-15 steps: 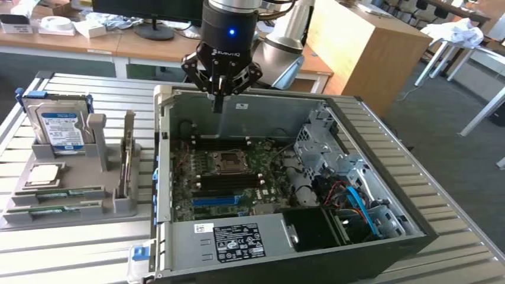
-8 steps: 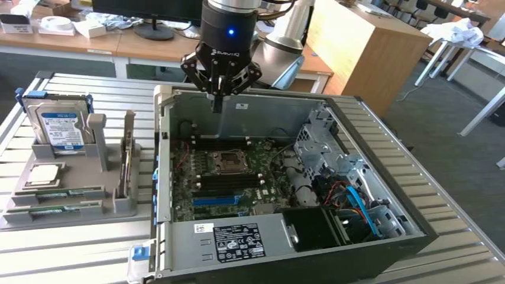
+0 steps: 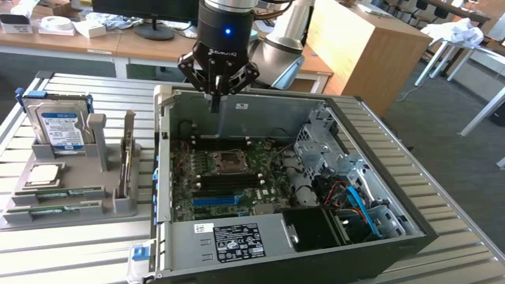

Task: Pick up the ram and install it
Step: 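Reach for the ram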

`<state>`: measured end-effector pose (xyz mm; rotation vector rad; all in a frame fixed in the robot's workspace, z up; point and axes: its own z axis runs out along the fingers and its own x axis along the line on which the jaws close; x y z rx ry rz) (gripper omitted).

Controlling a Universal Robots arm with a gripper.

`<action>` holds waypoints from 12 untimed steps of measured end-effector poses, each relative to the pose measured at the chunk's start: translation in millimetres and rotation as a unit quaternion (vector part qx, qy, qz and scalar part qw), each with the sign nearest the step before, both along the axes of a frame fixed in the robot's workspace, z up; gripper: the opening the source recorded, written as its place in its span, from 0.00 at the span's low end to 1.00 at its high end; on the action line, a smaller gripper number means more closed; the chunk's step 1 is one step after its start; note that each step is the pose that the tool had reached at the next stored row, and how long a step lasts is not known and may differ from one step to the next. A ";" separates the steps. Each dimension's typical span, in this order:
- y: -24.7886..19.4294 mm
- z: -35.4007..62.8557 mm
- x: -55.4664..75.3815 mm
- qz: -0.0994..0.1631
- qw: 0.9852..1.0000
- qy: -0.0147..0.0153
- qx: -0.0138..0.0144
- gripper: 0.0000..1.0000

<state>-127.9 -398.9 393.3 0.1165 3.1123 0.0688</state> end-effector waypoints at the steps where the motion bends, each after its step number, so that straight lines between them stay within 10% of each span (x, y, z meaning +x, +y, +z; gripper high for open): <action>1: 0.0 0.0 -1.1 0.000 1.000 0.000 0.000 0.10; 12: 0.0 -0.4 -13.8 0.000 1.000 0.000 0.000 0.10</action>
